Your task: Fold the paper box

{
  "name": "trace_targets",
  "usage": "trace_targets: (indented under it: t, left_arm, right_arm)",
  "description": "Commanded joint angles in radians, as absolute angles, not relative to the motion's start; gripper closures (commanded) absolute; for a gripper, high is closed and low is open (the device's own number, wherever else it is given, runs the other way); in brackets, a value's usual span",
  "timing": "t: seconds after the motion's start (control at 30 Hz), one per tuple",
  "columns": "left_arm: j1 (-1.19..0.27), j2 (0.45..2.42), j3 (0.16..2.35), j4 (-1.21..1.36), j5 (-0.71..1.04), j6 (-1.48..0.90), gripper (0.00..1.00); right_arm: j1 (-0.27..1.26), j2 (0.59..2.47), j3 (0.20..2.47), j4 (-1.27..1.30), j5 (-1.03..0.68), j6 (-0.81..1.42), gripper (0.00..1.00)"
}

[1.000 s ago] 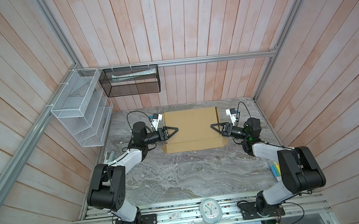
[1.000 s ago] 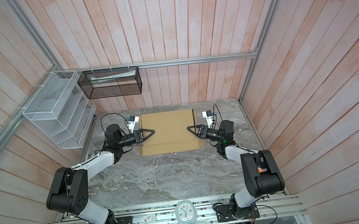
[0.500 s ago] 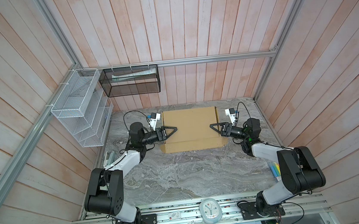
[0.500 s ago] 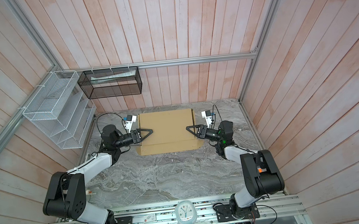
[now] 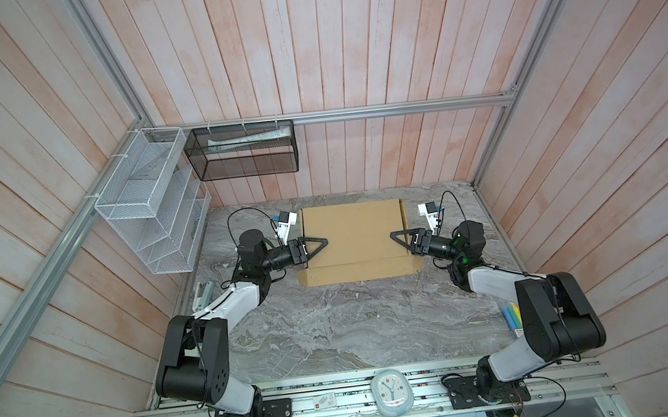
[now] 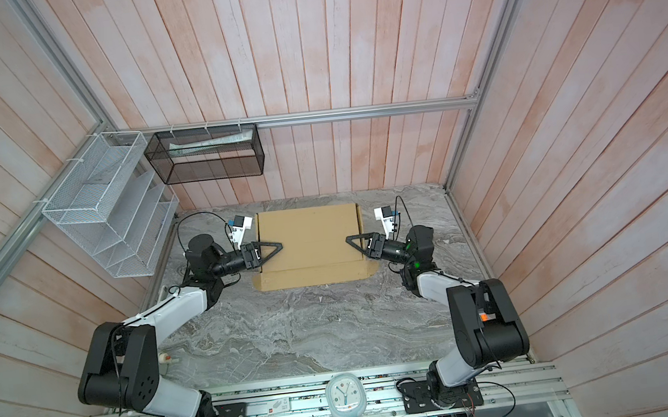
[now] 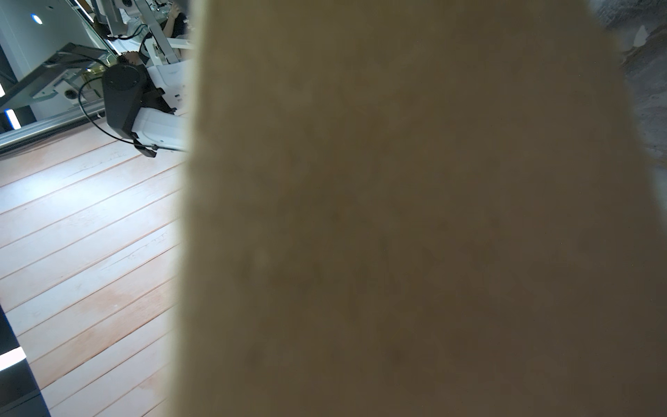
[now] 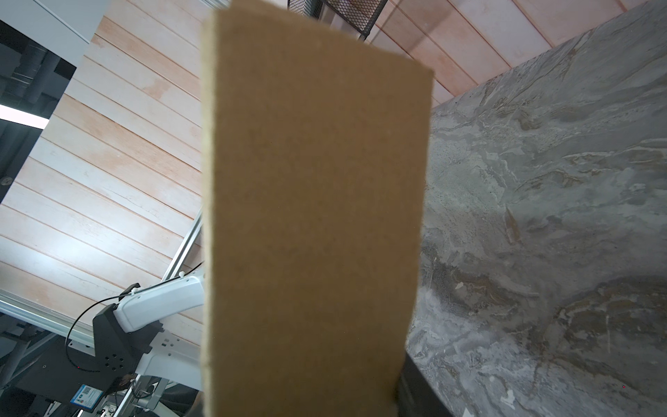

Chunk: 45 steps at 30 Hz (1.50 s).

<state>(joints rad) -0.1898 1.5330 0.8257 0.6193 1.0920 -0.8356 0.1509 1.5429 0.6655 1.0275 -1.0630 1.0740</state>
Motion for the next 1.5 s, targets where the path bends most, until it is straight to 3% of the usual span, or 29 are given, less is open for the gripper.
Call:
trace_targets:
  t: [0.0, 0.13, 0.63, 0.8, 0.93, 1.03, 1.3, 1.47]
  left_arm:
    - [-0.188, 1.491, 0.818, 0.689, 1.127, -0.834, 0.31]
    - [-0.189, 1.494, 0.822, 0.692, 1.126, -0.842, 0.35]
    - [-0.213, 1.524, 0.843, 0.726, 1.13, -0.881, 0.36]
    - [-0.215, 1.517, 0.833, 0.73, 1.12, -0.883, 0.49]
    - [-0.214, 1.523, 0.838, 0.734, 1.124, -0.89, 0.54]
    - [-0.214, 1.53, 0.843, 0.739, 1.123, -0.896, 0.55]
    - [-0.181, 1.555, 0.839, 0.809, 1.129, -0.963, 0.57]
    - [-0.145, 1.545, 0.834, 0.814, 1.138, -0.982, 0.57]
  right_arm:
    - [0.144, 1.573, 0.651, 1.029, -1.032, 1.066, 0.64]
    - [0.144, 1.578, 0.654, 1.031, -1.032, 1.064, 0.64]
    - [0.202, 1.609, 0.698, 1.019, -1.018, 1.046, 0.64]
    - [0.213, 1.636, 0.707, 1.046, -1.017, 1.066, 0.63]
    - [0.221, 1.642, 0.715, 1.05, -1.017, 1.069, 0.61]
    - [0.22, 1.634, 0.712, 1.049, -1.014, 1.065, 0.57]
    - [0.205, 1.582, 0.697, 1.003, -1.009, 1.029, 0.36]
    - [0.173, 1.517, 0.679, 0.942, -1.003, 0.98, 0.29]
